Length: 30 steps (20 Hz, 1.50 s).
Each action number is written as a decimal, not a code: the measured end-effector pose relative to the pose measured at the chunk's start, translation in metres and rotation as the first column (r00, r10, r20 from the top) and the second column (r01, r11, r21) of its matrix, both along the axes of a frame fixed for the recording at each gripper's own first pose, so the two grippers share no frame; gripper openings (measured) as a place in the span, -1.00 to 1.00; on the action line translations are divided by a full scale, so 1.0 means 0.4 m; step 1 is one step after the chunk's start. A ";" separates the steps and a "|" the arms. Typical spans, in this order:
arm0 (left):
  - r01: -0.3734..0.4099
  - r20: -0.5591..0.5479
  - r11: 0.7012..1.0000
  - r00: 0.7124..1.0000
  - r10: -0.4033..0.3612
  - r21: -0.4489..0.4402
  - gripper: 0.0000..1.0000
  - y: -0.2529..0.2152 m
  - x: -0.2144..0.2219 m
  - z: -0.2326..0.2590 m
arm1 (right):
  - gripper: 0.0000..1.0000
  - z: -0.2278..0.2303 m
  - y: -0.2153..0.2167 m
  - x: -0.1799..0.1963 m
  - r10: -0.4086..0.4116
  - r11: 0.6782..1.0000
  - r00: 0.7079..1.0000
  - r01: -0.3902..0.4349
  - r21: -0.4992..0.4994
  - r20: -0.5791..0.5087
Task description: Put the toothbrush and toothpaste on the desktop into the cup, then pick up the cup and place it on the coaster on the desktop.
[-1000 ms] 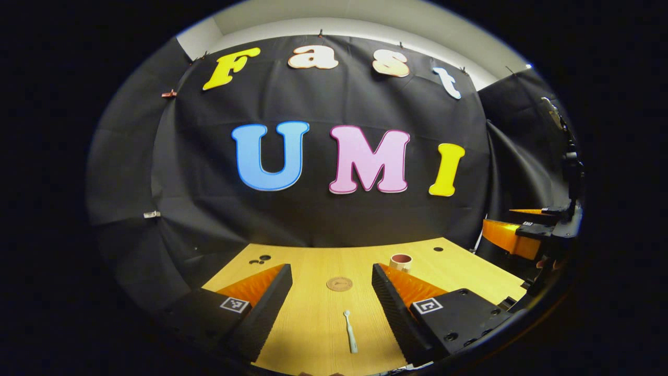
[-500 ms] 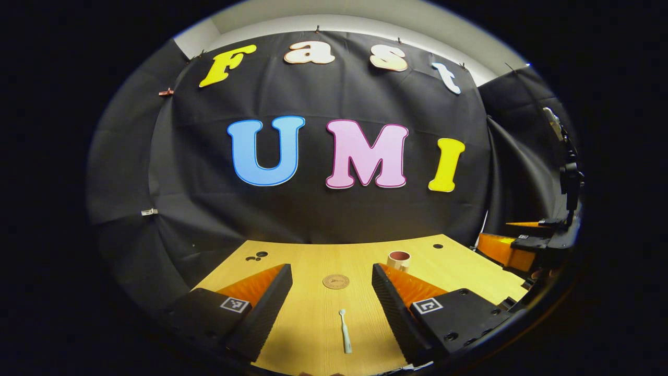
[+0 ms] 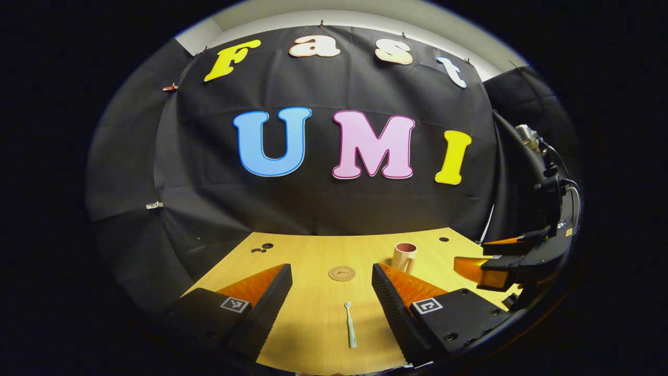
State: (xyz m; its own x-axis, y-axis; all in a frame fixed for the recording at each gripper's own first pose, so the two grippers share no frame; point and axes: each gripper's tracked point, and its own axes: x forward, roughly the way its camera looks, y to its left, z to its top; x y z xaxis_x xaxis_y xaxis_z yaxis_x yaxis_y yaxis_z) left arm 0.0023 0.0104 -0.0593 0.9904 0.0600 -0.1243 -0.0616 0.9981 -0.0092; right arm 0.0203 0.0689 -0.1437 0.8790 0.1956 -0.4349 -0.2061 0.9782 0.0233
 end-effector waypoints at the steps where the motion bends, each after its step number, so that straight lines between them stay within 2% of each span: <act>1: -0.009 -0.007 1.000 1.000 0.009 -0.006 0.95 0.004 -0.004 -0.006 | 0.94 -0.028 0.011 0.004 0.012 1.000 0.999 -0.012 0.000 -0.033; 3: -0.033 -0.022 0.999 0.999 0.032 -0.028 0.95 0.016 -0.016 -0.021 | 0.94 -0.101 0.035 0.010 0.039 0.999 0.990 -0.039 0.004 -0.134; 6: -0.071 -0.070 0.996 0.995 0.067 -0.049 0.95 0.034 -0.037 -0.062 | 0.95 -0.204 0.045 -0.002 0.069 0.997 0.953 -0.072 -0.002 -0.295; 12: -0.172 -0.150 0.983 0.976 0.161 -0.065 0.96 0.092 -0.066 -0.127 | 0.95 -0.381 0.040 0.010 0.073 0.994 0.871 -0.104 -0.037 -0.487; 17: -0.234 -0.183 0.971 0.958 0.221 -0.056 0.96 0.121 -0.067 -0.155 | 0.97 -0.486 0.037 0.019 0.067 0.988 0.801 -0.137 -0.073 -0.595; 22: -0.238 -0.208 0.971 0.952 0.225 -0.038 0.96 0.111 -0.053 -0.166 | 0.98 -0.550 0.029 0.022 0.052 0.985 0.751 -0.145 -0.088 -0.659; 23: -0.233 -0.211 0.972 0.952 0.221 -0.034 0.95 0.104 -0.049 -0.168 | 0.97 -0.561 0.027 0.019 0.050 0.985 0.744 -0.148 -0.092 -0.666; 25: -0.219 -0.214 0.975 0.954 0.208 -0.026 0.95 0.092 -0.040 -0.169 | 0.98 -0.566 0.032 0.032 0.054 0.985 0.754 -0.150 -0.091 -0.655; 27: -0.201 -0.214 0.979 0.958 0.193 -0.019 0.95 0.078 -0.029 -0.170 | 0.81 -0.566 0.024 0.035 0.044 0.984 0.756 -0.148 -0.104 -0.654; 29: -0.185 -0.224 0.983 0.959 0.177 -0.017 0.95 0.063 -0.021 -0.181 | 0.25 -0.571 0.022 0.033 0.034 0.985 0.744 -0.139 -0.105 -0.668; 30: -0.179 -0.233 0.984 0.958 0.170 -0.018 0.95 0.057 -0.016 -0.188 | 0.11 -0.564 0.021 0.032 0.028 0.986 0.734 -0.133 -0.103 -0.678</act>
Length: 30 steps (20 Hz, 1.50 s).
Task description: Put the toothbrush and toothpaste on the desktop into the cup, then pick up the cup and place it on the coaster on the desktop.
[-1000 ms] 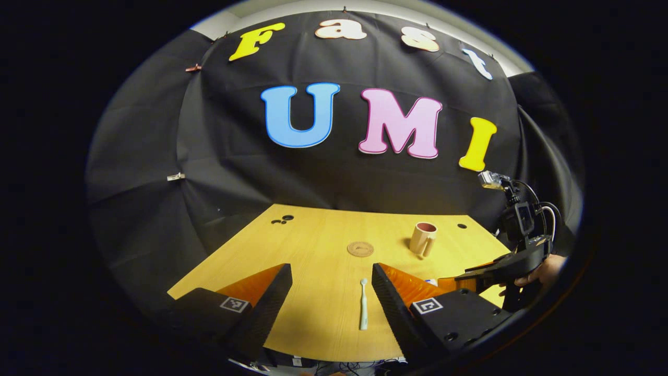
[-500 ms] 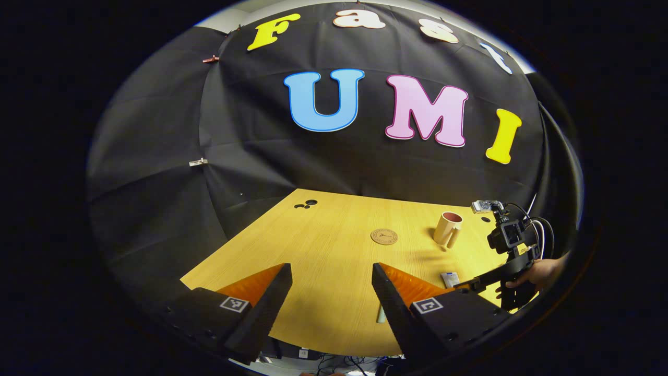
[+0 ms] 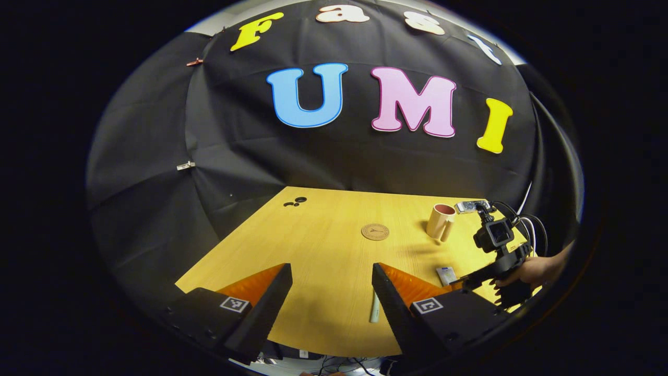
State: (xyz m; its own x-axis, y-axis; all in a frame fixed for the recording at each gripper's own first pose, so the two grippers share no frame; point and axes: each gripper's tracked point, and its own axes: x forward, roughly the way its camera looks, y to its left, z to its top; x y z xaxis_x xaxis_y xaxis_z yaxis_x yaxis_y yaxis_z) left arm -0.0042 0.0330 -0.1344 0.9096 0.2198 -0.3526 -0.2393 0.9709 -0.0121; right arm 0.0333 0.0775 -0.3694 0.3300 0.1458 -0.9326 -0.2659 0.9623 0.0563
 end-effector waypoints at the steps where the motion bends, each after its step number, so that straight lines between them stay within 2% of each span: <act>1: 0.007 -0.009 1.000 1.000 -0.007 -0.004 0.96 -0.009 0.003 -0.012 | 0.04 -0.003 0.000 -0.003 0.008 1.000 1.000 -0.009 -0.006 -0.017; 2: 0.016 -0.018 1.000 1.000 -0.016 -0.008 0.96 -0.018 0.009 -0.019 | -0.12 0.000 0.003 -0.003 0.029 1.000 0.999 -0.030 -0.005 -0.021; 3: 0.026 -0.026 1.000 0.999 -0.026 -0.011 0.96 -0.026 0.016 -0.027 | -0.13 -0.003 0.006 -0.005 0.043 0.999 0.999 -0.043 0.005 -0.027; 5: 0.056 -0.045 0.998 0.997 -0.056 -0.011 0.96 -0.048 0.035 -0.045 | -0.29 0.003 0.005 -0.004 0.018 0.999 0.999 -0.017 0.047 -0.028; 7: 0.091 -0.094 0.996 0.991 -0.093 -0.020 0.96 -0.065 0.058 -0.086 | -0.37 0.003 0.001 -0.007 -0.022 0.995 0.999 0.026 0.092 -0.050; 9: 0.134 -0.150 0.989 0.979 -0.141 -0.057 0.96 -0.087 0.079 -0.132 | -0.51 0.004 -0.014 -0.011 -0.037 0.993 0.997 0.044 0.112 -0.064; 10: 0.155 -0.177 0.985 0.970 -0.167 -0.081 0.96 -0.098 0.095 -0.158 | -0.41 0.009 -0.028 -0.011 -0.035 0.993 0.998 0.042 0.112 -0.056; 11: 0.177 -0.212 0.979 0.957 -0.196 -0.106 0.96 -0.108 0.111 -0.187 | -0.53 0.015 -0.043 -0.011 -0.035 0.993 0.999 0.040 0.110 -0.042; 12: 0.193 -0.251 0.973 0.943 -0.220 -0.127 0.96 -0.119 0.121 -0.217 | -0.41 0.024 -0.056 -0.010 -0.039 0.993 0.999 0.042 0.115 -0.029; 13: 0.203 -0.287 0.969 0.928 -0.236 -0.141 0.96 -0.123 0.134 -0.247 | -0.41 0.038 -0.068 -0.009 -0.049 0.991 0.999 0.051 0.126 -0.020; 15: 0.211 -0.350 0.967 0.903 -0.249 -0.143 0.96 -0.127 0.168 -0.301 | -0.41 0.066 -0.085 -0.011 -0.070 0.985 0.997 0.071 0.157 -0.011; 16: 0.217 -0.387 0.965 0.886 -0.257 -0.146 0.86 -0.132 0.180 -0.326 | -0.41 0.079 -0.093 -0.012 -0.081 0.982 0.997 0.081 0.172 -0.008; 17: 0.221 -0.422 0.965 0.868 -0.261 -0.141 0.95 -0.135 0.188 -0.349 | -0.41 0.089 -0.102 -0.015 -0.089 0.979 0.996 0.089 0.185 -0.005; 20: 0.226 -0.532 0.965 0.805 -0.262 -0.133 0.91 -0.147 0.202 -0.423 | -0.41 0.106 -0.125 -0.027 -0.097 0.975 0.995 0.095 0.203 0.000; 22: 0.224 -0.570 0.966 0.780 -0.256 -0.128 0.89 -0.156 0.218 -0.456 | -0.41 0.117 -0.159 -0.048 -0.094 0.976 0.995 0.090 0.199 0.013; 25: 0.224 -0.625 0.967 0.741 -0.248 -0.119 0.73 -0.162 0.219 -0.483 | -0.41 0.123 -0.184 -0.060 -0.140 0.963 0.990 0.139 0.232 -0.012; 27: 0.215 -0.670 0.967 0.698 -0.252 -0.140 0.59 -0.166 0.204 -0.514 | -0.41 0.125 -0.193 -0.055 -0.169 0.952 0.985 0.170 0.254 -0.025; 28: 0.204 -0.666 0.966 0.701 -0.256 -0.157 0.53 -0.170 0.196 -0.504 | -0.41 0.126 -0.197 -0.052 -0.177 0.950 0.984 0.177 0.258 -0.023; 29: 0.190 -0.675 0.968 0.695 -0.249 -0.162 0.34 -0.164 0.211 -0.515 | -0.41 0.128 -0.205 -0.050 -0.183 0.949 0.983 0.181 0.259 -0.018; 30: 0.185 -0.678 0.968 0.692 -0.249 -0.168 0.43 -0.160 0.210 -0.512 | -0.41 0.125 -0.212 -0.045 -0.184 0.949 0.983 0.181 0.259 -0.013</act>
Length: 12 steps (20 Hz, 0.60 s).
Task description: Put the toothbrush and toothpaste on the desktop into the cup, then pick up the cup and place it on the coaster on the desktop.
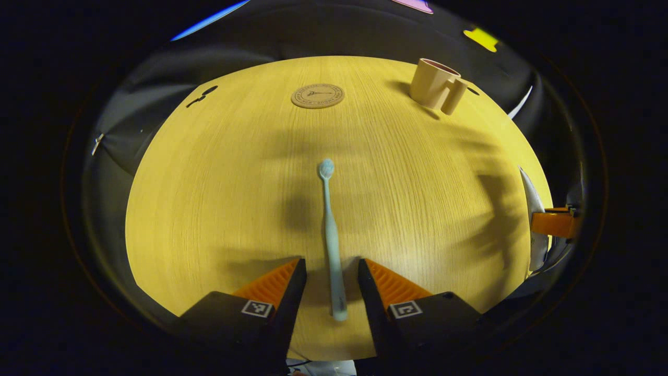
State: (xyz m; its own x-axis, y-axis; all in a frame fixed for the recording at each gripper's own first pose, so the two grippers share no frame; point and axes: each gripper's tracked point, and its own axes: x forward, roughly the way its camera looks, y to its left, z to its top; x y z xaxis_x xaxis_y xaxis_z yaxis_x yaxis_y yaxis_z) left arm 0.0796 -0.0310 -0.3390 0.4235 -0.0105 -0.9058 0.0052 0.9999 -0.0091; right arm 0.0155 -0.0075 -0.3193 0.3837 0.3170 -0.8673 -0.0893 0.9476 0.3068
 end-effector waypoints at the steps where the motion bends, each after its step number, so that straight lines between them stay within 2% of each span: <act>1: 0.005 -0.028 1.000 1.000 -0.005 0.003 0.25 0.001 0.001 -0.009 | -0.41 -0.004 -0.004 0.004 0.003 1.000 1.000 -0.003 -0.002 0.002; 2: 0.011 -0.041 1.000 0.999 -0.011 0.003 0.28 0.003 0.009 -0.003 | -0.41 -0.006 -0.005 0.009 0.005 1.000 1.000 -0.005 0.001 0.002; 4: 0.039 -0.083 0.999 0.996 -0.038 0.003 -0.25 0.003 0.013 0.002 | -0.41 -0.006 0.004 0.011 0.008 1.000 1.000 -0.008 0.017 0.004; 5: 0.049 -0.098 0.999 0.994 -0.049 0.004 -0.58 0.003 0.017 -0.017 | -0.41 -0.005 0.009 0.012 0.013 1.000 1.000 -0.013 0.025 0.005; 9: 0.049 -0.090 0.999 0.995 -0.048 0.008 -0.84 0.001 0.027 -0.001 | -0.41 -0.007 0.020 0.024 0.034 0.999 0.999 -0.034 0.028 0.021; 12: 0.058 -0.060 0.998 0.996 -0.059 -0.018 -0.87 0.001 0.026 0.003 | -0.41 0.002 0.029 0.048 0.018 1.000 0.999 -0.018 0.001 0.051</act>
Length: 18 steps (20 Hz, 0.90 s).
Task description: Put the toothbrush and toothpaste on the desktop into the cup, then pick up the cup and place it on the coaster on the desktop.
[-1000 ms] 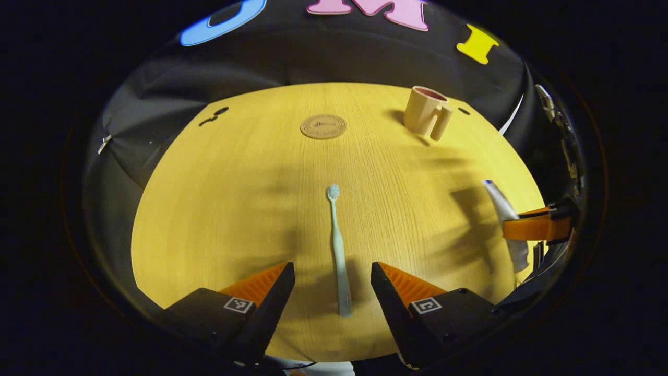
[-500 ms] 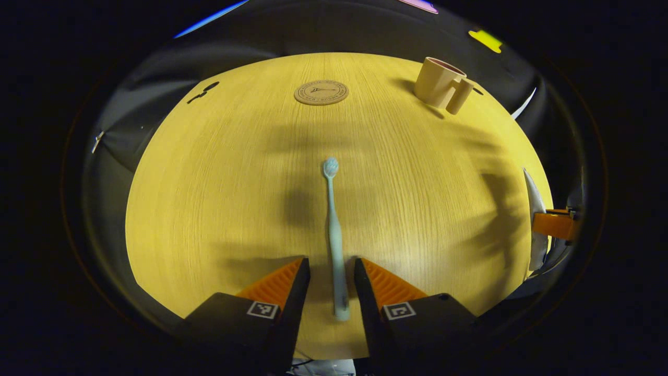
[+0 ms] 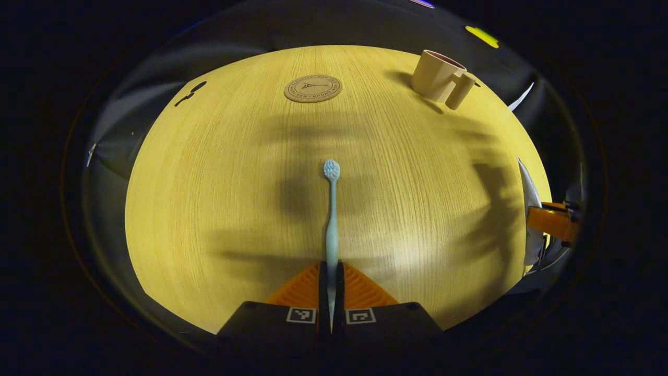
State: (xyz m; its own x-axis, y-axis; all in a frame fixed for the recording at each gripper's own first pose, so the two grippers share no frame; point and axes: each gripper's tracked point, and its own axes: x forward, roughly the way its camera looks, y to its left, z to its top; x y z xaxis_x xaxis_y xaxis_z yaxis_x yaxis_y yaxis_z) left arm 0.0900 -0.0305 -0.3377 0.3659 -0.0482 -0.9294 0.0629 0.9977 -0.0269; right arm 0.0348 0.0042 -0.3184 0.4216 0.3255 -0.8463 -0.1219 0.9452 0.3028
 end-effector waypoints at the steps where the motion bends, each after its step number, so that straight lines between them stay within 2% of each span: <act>1: 0.005 -0.004 1.000 1.000 -0.005 -0.011 -0.87 0.000 -0.004 -0.001 | -0.41 0.011 0.003 0.008 -0.020 1.000 1.000 0.020 -0.001 0.011; 5: -0.002 0.032 0.999 0.999 0.003 -0.046 -0.87 0.001 -0.002 0.002 | -0.41 0.078 0.010 0.064 -0.045 0.999 0.996 0.045 -0.005 0.077; 10: -0.025 0.058 0.993 0.998 0.032 -0.114 -0.87 0.005 -0.002 0.006 | -0.41 0.200 0.048 0.216 -0.079 0.997 0.971 0.072 0.038 0.228; 13: -0.030 0.069 0.991 0.997 0.039 -0.132 -0.87 0.007 -0.003 0.005 | -0.41 0.295 0.087 0.325 -0.067 0.997 0.923 0.052 0.049 0.379; 18: -0.033 0.083 0.990 0.996 0.045 -0.139 -0.87 0.006 -0.001 0.006 | -0.42 0.415 0.132 0.481 -0.101 0.993 0.818 0.049 0.106 0.566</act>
State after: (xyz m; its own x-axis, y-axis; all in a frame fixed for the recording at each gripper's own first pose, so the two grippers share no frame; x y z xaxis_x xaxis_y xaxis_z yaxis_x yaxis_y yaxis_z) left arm 0.0894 -0.0280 -0.3351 0.4481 -0.1575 -0.8800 0.0322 0.9866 -0.1602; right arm 0.2273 0.0570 -0.1525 0.8457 0.3303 -0.4192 -0.2265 0.9334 0.2784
